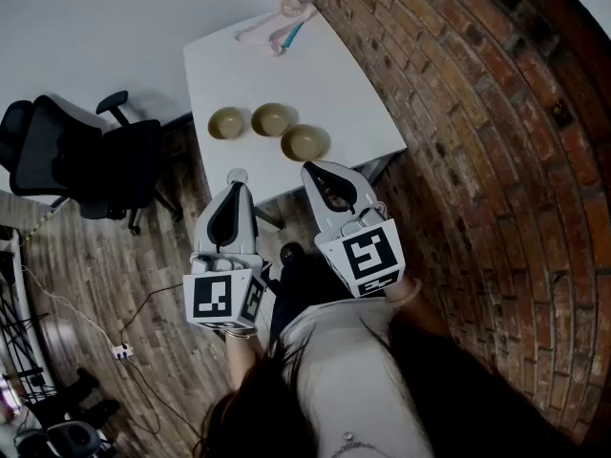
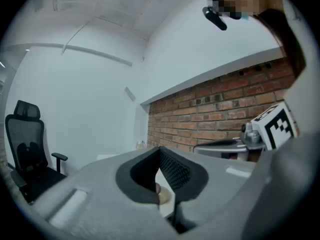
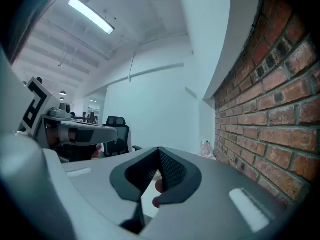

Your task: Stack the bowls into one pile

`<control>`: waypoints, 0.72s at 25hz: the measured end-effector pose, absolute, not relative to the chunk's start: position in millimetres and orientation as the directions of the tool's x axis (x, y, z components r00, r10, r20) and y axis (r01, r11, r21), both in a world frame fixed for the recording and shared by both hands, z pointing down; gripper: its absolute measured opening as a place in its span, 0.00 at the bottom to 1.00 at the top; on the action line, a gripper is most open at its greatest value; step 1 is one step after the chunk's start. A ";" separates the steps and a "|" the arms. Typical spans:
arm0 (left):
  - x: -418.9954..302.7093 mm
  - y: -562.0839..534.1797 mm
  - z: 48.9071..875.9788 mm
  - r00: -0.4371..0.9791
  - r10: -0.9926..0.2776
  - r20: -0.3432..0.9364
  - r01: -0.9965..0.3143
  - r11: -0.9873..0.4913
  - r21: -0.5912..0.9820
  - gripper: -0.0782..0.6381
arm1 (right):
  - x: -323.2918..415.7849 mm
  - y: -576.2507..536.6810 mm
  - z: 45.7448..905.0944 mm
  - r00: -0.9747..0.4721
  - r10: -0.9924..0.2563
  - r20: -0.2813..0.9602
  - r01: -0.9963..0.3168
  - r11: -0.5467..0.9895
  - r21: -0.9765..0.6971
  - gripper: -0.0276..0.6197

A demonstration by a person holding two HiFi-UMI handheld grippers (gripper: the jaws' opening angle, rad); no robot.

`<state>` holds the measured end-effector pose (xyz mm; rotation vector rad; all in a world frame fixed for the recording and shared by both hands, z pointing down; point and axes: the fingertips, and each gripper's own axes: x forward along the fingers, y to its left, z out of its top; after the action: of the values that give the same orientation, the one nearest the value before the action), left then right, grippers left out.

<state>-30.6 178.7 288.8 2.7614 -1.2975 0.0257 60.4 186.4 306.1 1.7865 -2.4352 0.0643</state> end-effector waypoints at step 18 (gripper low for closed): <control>-52.8 93.9 309.1 0.659 -0.747 0.091 -0.752 -0.655 0.072 0.11 | 60.9 112.8 315.0 -0.224 -0.969 0.107 -0.974 0.225 -0.001 0.05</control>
<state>-52.8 93.9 309.1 2.7659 -1.2538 0.0807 60.9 112.8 315.0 1.9018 -2.3923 0.1030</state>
